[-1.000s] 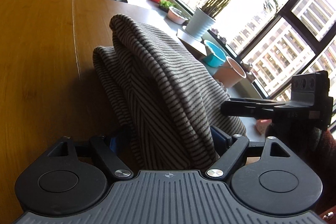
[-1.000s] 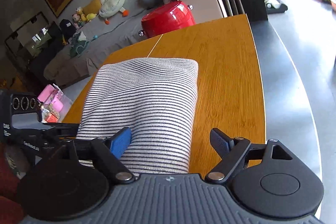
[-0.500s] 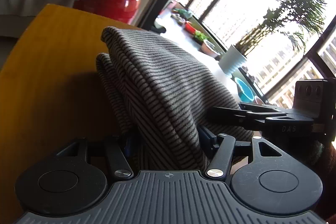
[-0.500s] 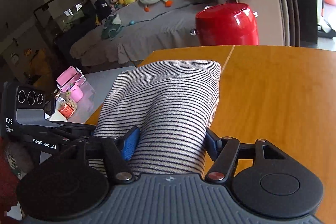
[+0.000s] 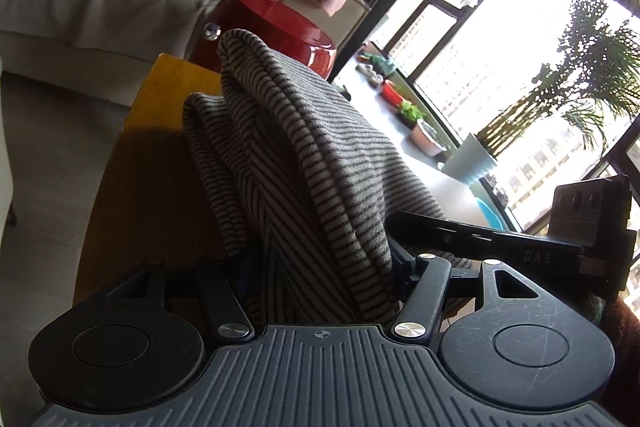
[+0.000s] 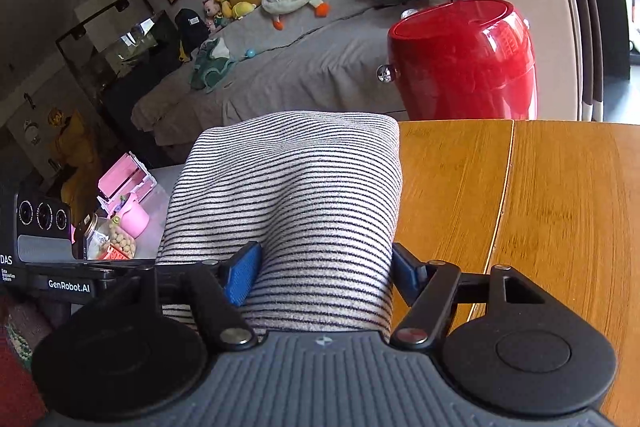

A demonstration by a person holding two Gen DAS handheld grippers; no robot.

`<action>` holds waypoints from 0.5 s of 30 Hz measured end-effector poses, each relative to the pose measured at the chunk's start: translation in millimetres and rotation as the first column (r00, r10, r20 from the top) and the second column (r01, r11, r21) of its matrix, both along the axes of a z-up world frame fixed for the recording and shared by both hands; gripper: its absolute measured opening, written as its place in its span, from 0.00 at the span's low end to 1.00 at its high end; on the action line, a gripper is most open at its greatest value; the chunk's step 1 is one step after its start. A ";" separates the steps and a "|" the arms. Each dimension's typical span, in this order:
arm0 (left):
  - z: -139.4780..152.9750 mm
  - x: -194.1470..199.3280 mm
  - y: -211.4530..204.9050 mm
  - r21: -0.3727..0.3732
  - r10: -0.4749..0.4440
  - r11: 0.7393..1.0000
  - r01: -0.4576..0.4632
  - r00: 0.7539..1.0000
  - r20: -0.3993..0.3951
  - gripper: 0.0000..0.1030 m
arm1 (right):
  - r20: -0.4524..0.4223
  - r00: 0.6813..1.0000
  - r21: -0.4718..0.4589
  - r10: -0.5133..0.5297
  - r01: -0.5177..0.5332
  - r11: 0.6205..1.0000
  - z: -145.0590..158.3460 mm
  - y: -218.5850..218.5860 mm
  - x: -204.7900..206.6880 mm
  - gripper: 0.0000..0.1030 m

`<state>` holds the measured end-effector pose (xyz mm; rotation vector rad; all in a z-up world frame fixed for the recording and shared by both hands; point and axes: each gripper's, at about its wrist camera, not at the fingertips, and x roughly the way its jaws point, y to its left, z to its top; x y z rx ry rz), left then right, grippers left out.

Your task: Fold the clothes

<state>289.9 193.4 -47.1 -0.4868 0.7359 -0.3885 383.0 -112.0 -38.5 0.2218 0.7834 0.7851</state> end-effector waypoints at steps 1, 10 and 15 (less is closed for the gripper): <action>-1.1 0.6 -0.4 -0.002 -0.001 1.000 0.001 1.000 0.004 0.65 | 0.004 1.000 0.002 -0.003 0.003 1.000 -1.1 -0.8 1.0 0.68; 6.0 -4.3 -5.4 0.036 0.010 0.999 -0.011 1.000 0.017 0.65 | 0.017 1.000 0.021 -0.003 0.003 1.000 -9.3 -6.6 3.8 0.77; 54.4 -24.2 -3.9 0.092 0.065 0.992 -0.084 0.980 0.189 0.60 | 0.064 0.998 -0.035 0.001 0.001 0.999 -1.4 -4.9 -5.1 0.77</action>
